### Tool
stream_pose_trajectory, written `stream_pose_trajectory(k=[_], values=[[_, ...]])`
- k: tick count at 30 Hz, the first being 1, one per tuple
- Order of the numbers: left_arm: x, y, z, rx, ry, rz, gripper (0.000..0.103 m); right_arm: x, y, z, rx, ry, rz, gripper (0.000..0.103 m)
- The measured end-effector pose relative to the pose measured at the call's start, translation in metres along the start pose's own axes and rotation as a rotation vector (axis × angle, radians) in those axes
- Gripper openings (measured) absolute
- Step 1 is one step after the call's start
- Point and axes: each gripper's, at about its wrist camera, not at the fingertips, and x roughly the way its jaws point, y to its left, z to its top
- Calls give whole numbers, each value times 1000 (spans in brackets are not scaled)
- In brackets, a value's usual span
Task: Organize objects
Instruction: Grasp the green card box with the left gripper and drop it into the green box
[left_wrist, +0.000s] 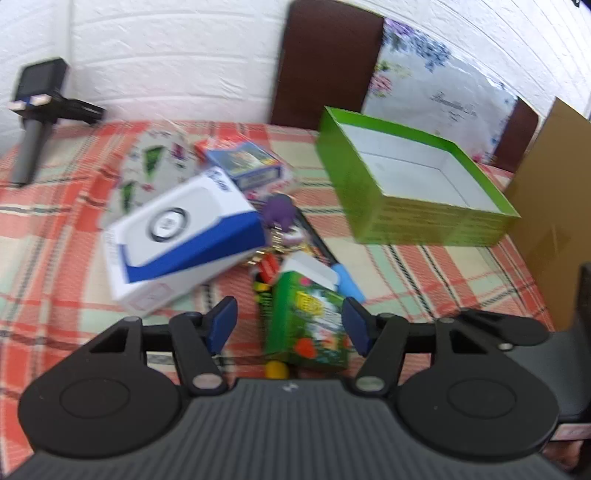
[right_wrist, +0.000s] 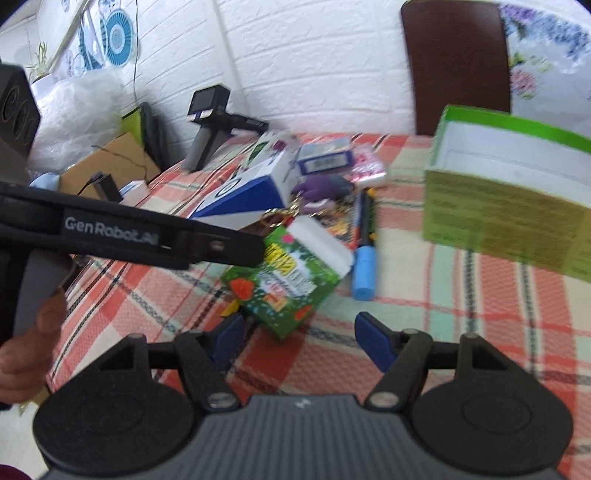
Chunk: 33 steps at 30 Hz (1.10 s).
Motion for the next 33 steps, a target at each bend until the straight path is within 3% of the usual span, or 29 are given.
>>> stream_pose_trajectory(k=[2,4,10,14,15,23,30,33], values=[[10,-1,0,0,28,-7,53,10,-1,2,5,20,15,69],[21,2,-1,-18,68,-26,37,19,-3,4,12,24,30,71],[6,6,-1,-52,30,-33,32,21,-2,8,7,-7,75,63],[-14,-3,8,-54,-12,-128,26,1,1,5,-18,-92,62,50],[-16,-9,11,-47,-17,-156,26,-5,1,5,-16,-118,60,44],[-4,-71,55,114,-109,-184,26,-40,-37,24,36,-297,-70,44],[39,-110,93,166,-119,-218,26,-33,-84,48,103,-355,-175,44],[59,-118,102,167,-112,-195,30,-21,-99,58,141,-366,-203,44]])
